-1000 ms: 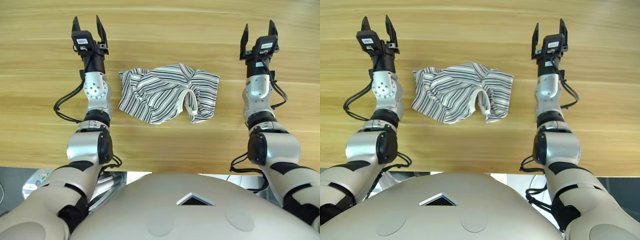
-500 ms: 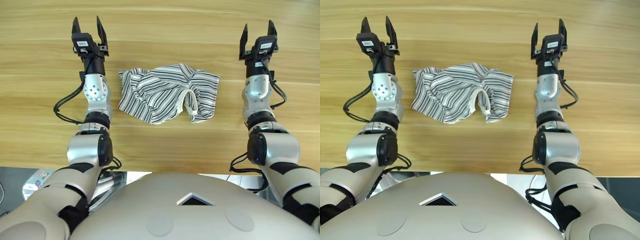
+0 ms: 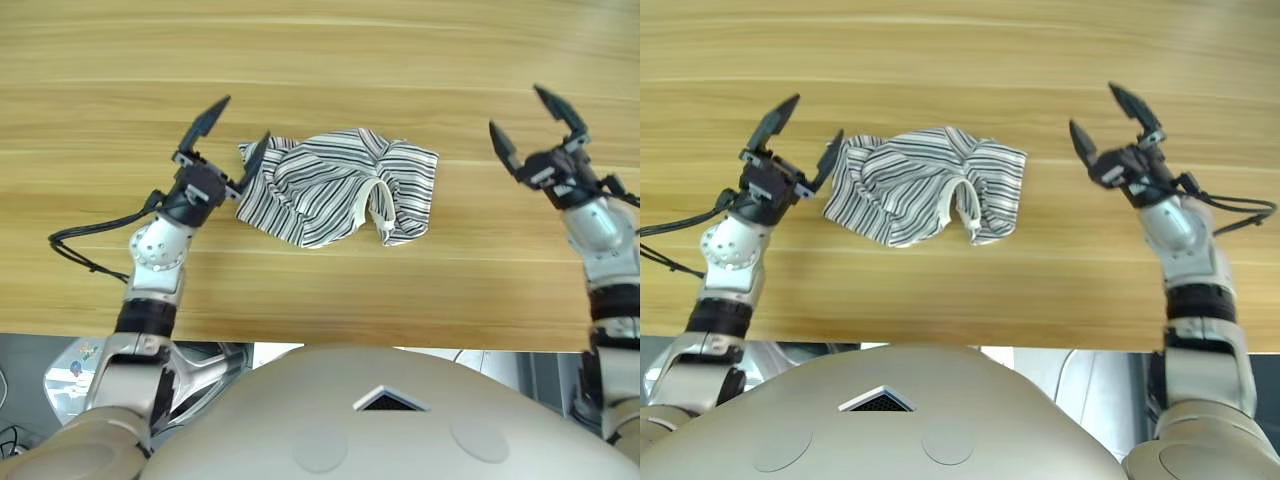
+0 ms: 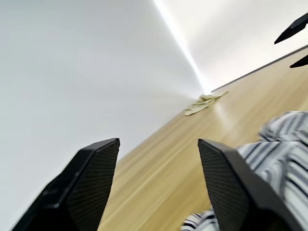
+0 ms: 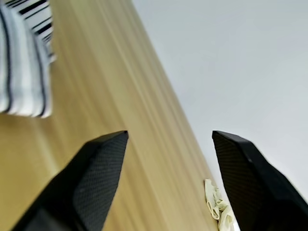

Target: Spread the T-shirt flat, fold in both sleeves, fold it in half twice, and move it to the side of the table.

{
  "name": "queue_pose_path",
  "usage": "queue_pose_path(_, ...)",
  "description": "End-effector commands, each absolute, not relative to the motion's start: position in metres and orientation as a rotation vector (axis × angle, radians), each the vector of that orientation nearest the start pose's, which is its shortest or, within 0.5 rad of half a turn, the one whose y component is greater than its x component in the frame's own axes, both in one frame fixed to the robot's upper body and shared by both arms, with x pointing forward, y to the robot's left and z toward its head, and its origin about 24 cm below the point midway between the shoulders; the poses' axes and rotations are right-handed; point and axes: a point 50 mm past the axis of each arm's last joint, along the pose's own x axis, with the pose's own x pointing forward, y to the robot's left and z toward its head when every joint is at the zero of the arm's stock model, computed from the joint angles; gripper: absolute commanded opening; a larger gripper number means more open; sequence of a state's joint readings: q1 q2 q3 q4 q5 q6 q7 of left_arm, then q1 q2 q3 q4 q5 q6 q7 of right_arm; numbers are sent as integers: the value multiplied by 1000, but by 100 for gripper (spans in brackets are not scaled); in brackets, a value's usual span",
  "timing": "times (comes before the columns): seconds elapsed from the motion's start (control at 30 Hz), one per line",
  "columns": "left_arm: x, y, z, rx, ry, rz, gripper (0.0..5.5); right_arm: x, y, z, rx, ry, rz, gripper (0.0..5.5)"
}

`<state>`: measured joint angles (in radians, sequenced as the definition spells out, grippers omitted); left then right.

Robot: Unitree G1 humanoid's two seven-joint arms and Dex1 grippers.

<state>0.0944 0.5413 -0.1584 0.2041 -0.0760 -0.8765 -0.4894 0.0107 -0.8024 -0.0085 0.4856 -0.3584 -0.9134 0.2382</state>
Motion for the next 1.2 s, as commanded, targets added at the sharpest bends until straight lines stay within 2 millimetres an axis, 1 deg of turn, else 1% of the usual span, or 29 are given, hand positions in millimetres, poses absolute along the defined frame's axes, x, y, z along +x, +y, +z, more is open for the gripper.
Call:
queue_pose_path(0.03, 175, 184, 42, 530, -301, -934, 303, 184, -287, 47, -1169, -24, 818, 326)
queue_pose_path(0.1, 166, 183, 39, 547, -255, -983, 303, 165, -282, 45, -1155, 25, 913, 326)
queue_pose_path(0.2, 153, 186, 28, 648, -143, -1040, 303, 136, -265, 35, -1098, 93, 1091, 326)
queue_pose_path(0.27, 148, 184, 20, 731, -80, -1085, 303, 126, -255, 26, -1081, 134, 1170, 326)
queue_pose_path(0.43, 152, 180, 19, 802, -72, -1091, 303, 136, -239, 19, -1092, 115, 1228, 326)
queue_pose_path(0.5, 152, 179, 20, 815, -83, -1088, 303, 147, -233, 17, -1098, 92, 1214, 326)
queue_pose_path(0.6, 152, 177, 22, 818, -95, -1081, 303, 167, -234, 13, -1105, 82, 1160, 326)
queue_pose_path(0.7, 150, 178, 20, 838, -76, -1077, 303, 177, -236, 10, -1108, 81, 1132, 326)
queue_pose_path(0.83, 150, 176, 14, 881, -46, -1115, 303, 181, -231, 9, -1084, 46, 1122, 326)
queue_pose_path(0.9, 150, 177, 11, 939, -17, -1132, 303, 183, -229, 9, -1082, 33, 1129, 326)
queue_pose_path(1.07, 144, 184, 15, 1069, 20, -1165, 303, 181, -222, 9, -1071, 11, 1152, 326)
queue_pose_path(1.2, 147, 188, 16, 1139, 37, -1169, 303, 178, -217, 6, -1060, 6, 1163, 326)
